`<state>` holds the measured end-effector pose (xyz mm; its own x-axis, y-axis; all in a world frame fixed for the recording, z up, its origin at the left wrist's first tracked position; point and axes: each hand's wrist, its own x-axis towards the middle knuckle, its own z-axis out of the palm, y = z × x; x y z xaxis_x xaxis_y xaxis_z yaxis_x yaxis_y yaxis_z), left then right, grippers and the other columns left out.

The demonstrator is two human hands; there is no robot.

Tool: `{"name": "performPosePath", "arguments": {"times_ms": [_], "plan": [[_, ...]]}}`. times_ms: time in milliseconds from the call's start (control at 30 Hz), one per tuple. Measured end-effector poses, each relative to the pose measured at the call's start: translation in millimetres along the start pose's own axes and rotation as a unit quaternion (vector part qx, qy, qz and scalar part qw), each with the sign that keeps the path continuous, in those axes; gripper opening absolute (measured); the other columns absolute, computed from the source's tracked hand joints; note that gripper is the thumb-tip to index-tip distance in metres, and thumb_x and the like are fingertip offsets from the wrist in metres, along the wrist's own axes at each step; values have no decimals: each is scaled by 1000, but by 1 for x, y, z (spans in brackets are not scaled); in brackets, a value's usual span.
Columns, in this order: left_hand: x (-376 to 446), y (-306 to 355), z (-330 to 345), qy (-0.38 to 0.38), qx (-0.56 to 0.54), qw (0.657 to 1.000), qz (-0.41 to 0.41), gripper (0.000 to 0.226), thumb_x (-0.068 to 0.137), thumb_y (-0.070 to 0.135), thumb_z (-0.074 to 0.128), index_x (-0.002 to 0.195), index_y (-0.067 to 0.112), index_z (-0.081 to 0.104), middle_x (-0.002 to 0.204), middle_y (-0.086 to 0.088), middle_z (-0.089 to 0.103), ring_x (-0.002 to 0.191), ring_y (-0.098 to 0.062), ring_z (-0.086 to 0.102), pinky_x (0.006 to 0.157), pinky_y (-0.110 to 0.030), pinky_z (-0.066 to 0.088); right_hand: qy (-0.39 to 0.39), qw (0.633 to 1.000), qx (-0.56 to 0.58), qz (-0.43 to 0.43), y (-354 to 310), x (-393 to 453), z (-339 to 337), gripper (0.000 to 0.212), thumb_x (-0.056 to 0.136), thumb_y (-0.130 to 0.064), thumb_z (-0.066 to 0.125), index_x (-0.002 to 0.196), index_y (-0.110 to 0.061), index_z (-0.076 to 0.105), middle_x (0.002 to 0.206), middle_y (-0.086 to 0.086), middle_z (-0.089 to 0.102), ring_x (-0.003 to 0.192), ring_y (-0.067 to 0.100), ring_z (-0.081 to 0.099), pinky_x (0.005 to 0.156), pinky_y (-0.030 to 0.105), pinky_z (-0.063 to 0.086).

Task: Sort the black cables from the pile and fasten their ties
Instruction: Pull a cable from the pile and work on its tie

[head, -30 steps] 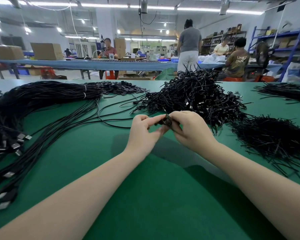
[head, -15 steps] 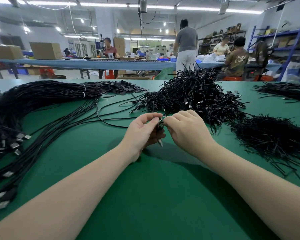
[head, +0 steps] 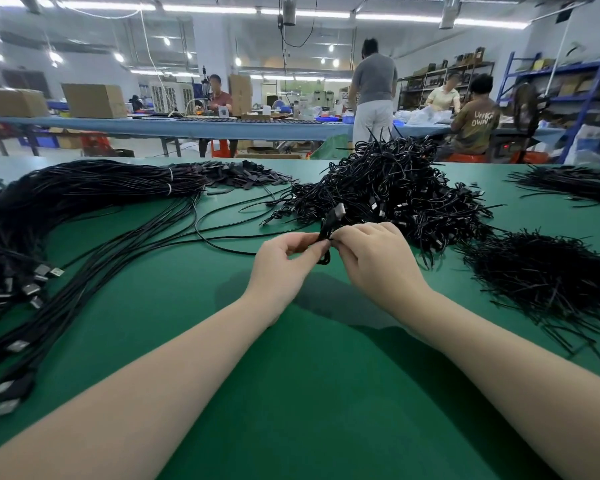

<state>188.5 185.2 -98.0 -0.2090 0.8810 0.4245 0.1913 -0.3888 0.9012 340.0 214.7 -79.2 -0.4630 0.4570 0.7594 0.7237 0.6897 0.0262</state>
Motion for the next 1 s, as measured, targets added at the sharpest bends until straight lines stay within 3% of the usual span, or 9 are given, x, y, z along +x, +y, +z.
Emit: {"name": "performPosePath", "arguments": {"times_ms": [133,233,367,500,600,667,767,867,1000], "plan": [[1,5,1,-30,-80,993,-79,12,89,32,67,97,23,68,68,8,70,60,-5,61,56,-16,46,58,992,-89,-75,2,2,-3,12,84,-5,64,73,-10,65,61,1,59,58,27,57,62,34,44],[2,6,-3,-50,-147,977,-148,31,90,31,67,113,38,48,65,7,69,54,-9,64,48,-19,46,71,973,-170,-136,7,1,-5,14,75,-1,65,69,-13,63,58,-1,53,54,24,51,59,31,42],[2,9,-7,-93,-172,967,-161,18,96,23,56,91,36,67,65,4,66,51,-13,63,44,-16,39,64,981,-152,-100,2,-5,2,11,80,-6,63,73,-15,64,59,-3,55,55,23,52,67,33,35],[2,3,-1,-71,-126,982,-125,46,91,1,43,86,35,74,84,5,71,68,-12,64,56,-19,47,46,996,-77,-29,1,-8,8,10,86,-12,61,78,-13,67,67,-1,67,60,24,61,75,34,30],[1,-2,-2,-40,-19,998,-47,48,87,-1,59,86,44,73,98,2,67,84,-14,59,81,-28,48,29,999,-31,-3,0,-9,9,9,86,-11,61,81,-11,69,72,2,70,64,24,65,75,35,29],[1,-1,-2,-21,25,999,1,39,84,8,71,85,47,70,115,8,60,102,-7,59,92,-18,44,24,1000,-18,7,0,-8,9,12,86,-12,57,83,-10,69,74,2,70,67,24,66,75,35,27],[1,1,-2,-14,0,1000,9,19,83,17,75,85,36,72,103,14,69,92,6,62,76,-3,43,50,999,-17,12,-2,-5,7,14,87,-15,57,81,-12,70,73,-1,70,68,23,66,74,36,28],[-1,2,-1,-10,-48,998,-31,4,84,27,73,86,29,70,79,13,74,73,2,66,63,-8,46,74,994,-75,-21,1,-4,4,15,89,-14,60,77,-15,68,68,-4,67,65,23,63,75,36,31],[1,5,-2,-34,-97,988,-115,36,85,35,71,115,32,50,71,1,72,58,-10,64,49,-18,44,111,971,-192,-90,7,-2,-1,18,80,-5,65,68,-18,62,56,-5,53,56,21,52,72,33,32]]}}
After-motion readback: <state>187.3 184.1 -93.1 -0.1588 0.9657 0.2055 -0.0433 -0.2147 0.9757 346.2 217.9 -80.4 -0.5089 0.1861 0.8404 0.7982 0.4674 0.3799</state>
